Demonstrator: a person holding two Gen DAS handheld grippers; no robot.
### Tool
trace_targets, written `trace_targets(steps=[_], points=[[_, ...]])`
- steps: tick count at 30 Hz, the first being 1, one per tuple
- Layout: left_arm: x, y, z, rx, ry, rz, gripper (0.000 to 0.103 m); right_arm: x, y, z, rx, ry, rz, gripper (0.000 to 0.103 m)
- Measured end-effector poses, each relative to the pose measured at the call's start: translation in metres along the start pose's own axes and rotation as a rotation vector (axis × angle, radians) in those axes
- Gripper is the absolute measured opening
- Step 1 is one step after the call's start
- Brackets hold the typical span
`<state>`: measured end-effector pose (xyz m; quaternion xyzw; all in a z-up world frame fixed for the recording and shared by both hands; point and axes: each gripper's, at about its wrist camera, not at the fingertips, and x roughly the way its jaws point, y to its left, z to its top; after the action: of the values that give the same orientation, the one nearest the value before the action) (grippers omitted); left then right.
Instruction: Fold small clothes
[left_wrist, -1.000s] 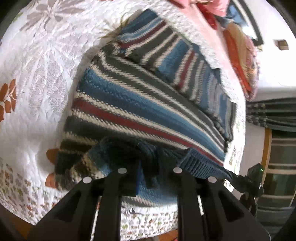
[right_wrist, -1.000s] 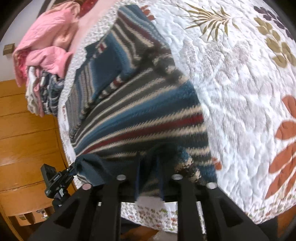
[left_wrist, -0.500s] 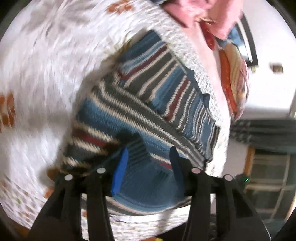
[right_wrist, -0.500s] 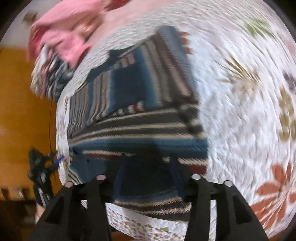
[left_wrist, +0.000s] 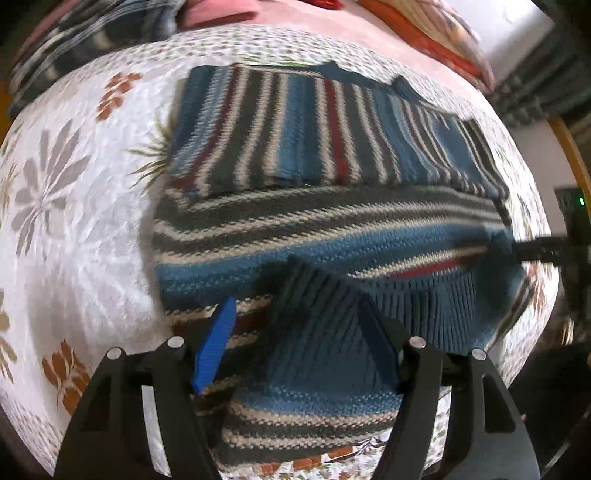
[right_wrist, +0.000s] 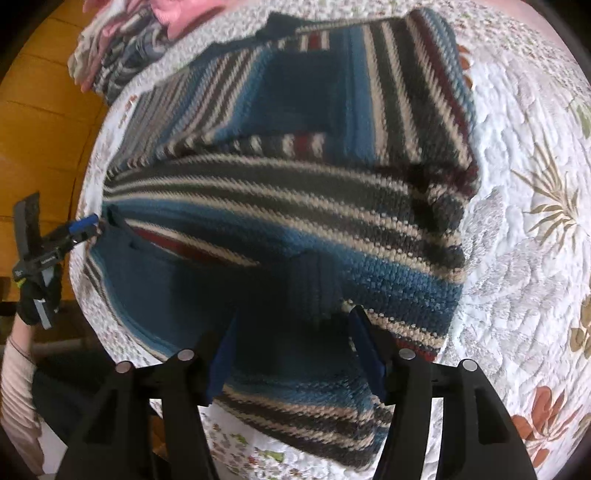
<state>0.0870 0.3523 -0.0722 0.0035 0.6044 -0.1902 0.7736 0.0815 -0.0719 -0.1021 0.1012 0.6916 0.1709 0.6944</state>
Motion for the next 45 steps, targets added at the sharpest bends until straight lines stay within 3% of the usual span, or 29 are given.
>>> trace_targets(steps=[9, 11, 12, 14, 16, 20, 24, 26, 27, 29, 35, 45], points=[[0.029, -0.019, -0.003, 0.121, 0.066, 0.049, 0.068, 0.021, 0.002, 0.001, -0.044, 0.040, -0.034, 0.063], [0.033, -0.023, -0.003, 0.142, 0.078, 0.065, 0.066, 0.020, 0.005, 0.000, -0.067, 0.035, -0.042, 0.046], [0.033, -0.025, -0.004, 0.147, 0.076, 0.059, 0.060, 0.020, 0.007, 0.000, -0.076, 0.034, -0.038, 0.043], [0.030, -0.027, -0.004, 0.154, 0.071, 0.038, 0.048, 0.017, 0.008, -0.001, -0.087, 0.032, -0.021, 0.023], [0.028, -0.027, -0.004, 0.154, 0.072, 0.001, 0.030, 0.014, 0.008, -0.002, -0.096, 0.030, -0.004, 0.021], [0.034, -0.028, -0.006, 0.158, 0.081, 0.020, 0.035, 0.015, 0.002, -0.006, -0.089, 0.044, 0.000, 0.025], [0.041, -0.036, -0.003, 0.162, 0.096, 0.049, 0.047, 0.021, 0.001, -0.005, -0.078, 0.052, -0.008, 0.025], [0.043, -0.042, -0.002, 0.181, 0.093, 0.069, 0.047, 0.021, 0.002, -0.005, -0.075, 0.051, -0.012, 0.023], [0.044, -0.047, -0.002, 0.192, 0.090, 0.075, 0.043, 0.021, 0.004, -0.004, -0.076, 0.046, -0.014, 0.021], [0.041, -0.051, 0.000, 0.187, 0.085, 0.036, 0.017, 0.016, 0.007, -0.004, -0.075, 0.032, 0.005, 0.011], [0.008, -0.052, 0.012, 0.139, -0.023, -0.067, 0.015, -0.021, 0.008, -0.005, -0.085, -0.057, 0.069, 0.011], [-0.057, -0.045, 0.052, 0.033, -0.280, -0.140, 0.015, -0.095, -0.005, 0.009, -0.012, -0.279, 0.169, 0.010]])
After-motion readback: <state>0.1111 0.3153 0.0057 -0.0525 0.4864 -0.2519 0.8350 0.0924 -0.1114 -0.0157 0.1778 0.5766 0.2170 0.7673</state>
